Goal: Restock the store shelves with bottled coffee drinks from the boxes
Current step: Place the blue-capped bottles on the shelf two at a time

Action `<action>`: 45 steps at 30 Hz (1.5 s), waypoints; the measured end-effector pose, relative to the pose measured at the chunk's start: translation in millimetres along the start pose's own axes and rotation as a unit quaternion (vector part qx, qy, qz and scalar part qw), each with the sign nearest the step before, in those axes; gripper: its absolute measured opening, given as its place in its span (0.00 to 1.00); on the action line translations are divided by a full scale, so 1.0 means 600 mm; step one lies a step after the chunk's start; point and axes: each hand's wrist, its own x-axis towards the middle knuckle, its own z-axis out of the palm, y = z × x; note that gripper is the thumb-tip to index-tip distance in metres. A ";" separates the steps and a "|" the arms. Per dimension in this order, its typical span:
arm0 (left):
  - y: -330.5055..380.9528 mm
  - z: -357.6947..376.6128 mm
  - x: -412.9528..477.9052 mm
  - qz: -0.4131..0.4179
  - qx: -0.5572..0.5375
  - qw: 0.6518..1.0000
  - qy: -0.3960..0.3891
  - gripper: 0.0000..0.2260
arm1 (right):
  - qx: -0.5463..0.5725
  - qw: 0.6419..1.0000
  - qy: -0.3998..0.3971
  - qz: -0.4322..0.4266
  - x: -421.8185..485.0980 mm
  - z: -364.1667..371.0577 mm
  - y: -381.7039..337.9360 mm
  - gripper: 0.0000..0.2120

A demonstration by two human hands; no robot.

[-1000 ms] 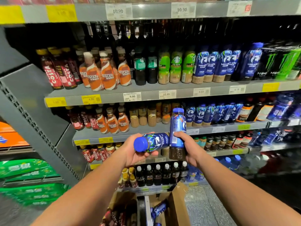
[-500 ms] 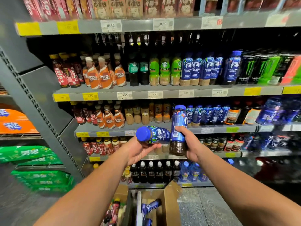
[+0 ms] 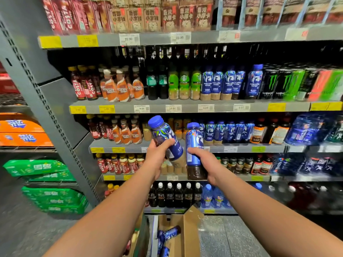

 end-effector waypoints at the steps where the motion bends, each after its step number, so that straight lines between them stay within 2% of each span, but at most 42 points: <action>1: 0.001 0.002 0.004 -0.006 -0.011 1.000 0.002 0.08 | -0.009 1.000 0.007 -0.003 0.000 -0.001 -0.003 0.21; 6: 0.010 0.018 0.029 -0.031 -0.089 0.996 0.001 0.03 | 0.005 1.000 0.015 -0.009 0.006 0.001 -0.030 0.17; 11: 0.019 0.033 0.067 -0.043 -0.094 0.994 -0.039 0.09 | -0.007 0.998 0.021 -0.053 0.033 0.019 -0.059 0.26; 12: 0.020 0.033 0.078 -0.042 -0.088 0.994 -0.045 0.10 | -0.008 0.998 0.028 -0.063 0.041 0.022 -0.065 0.25; 15: 0.030 0.032 0.122 -0.053 -0.071 0.994 -0.065 0.19 | 0.014 0.994 0.054 -0.091 0.070 0.038 -0.090 0.13; 16: 0.034 0.031 0.138 -0.057 -0.065 0.994 -0.071 0.21 | 0.022 0.993 0.061 -0.095 0.079 0.042 -0.099 0.12; 24: 0.058 0.035 0.247 -0.035 -0.045 0.991 -0.121 0.18 | 0.034 0.975 0.150 -0.160 0.139 0.057 -0.162 0.17; 29: 0.063 0.059 0.282 -0.043 -0.034 0.987 -0.153 0.13 | 0.022 0.963 0.188 -0.191 0.155 0.048 -0.186 0.18; 34: 0.066 0.121 0.299 -0.043 -0.042 0.985 -0.163 0.20 | 0.019 0.954 0.239 -0.179 0.166 0.018 -0.208 0.21; 38: 0.075 0.179 0.310 -0.034 -0.031 0.985 -0.168 0.39 | -0.009 0.948 0.270 -0.167 0.177 -0.036 -0.240 0.20; 40: 0.077 0.207 0.318 -0.018 -0.011 0.986 -0.163 0.42 | -0.029 0.941 0.292 -0.170 0.191 -0.067 -0.257 0.18; 41: 0.079 0.221 0.321 -0.012 0.001 0.986 -0.164 0.41 | -0.031 0.938 0.299 -0.172 0.200 -0.083 -0.266 0.16; 43: 0.079 0.250 0.333 -0.002 0.010 0.986 -0.166 0.31 | -0.028 0.936 0.302 -0.180 0.219 -0.114 -0.285 0.15; 45: 0.077 0.283 0.349 0.006 0.001 0.989 -0.150 0.20 | -0.025 0.933 0.301 -0.193 0.242 -0.145 -0.306 0.20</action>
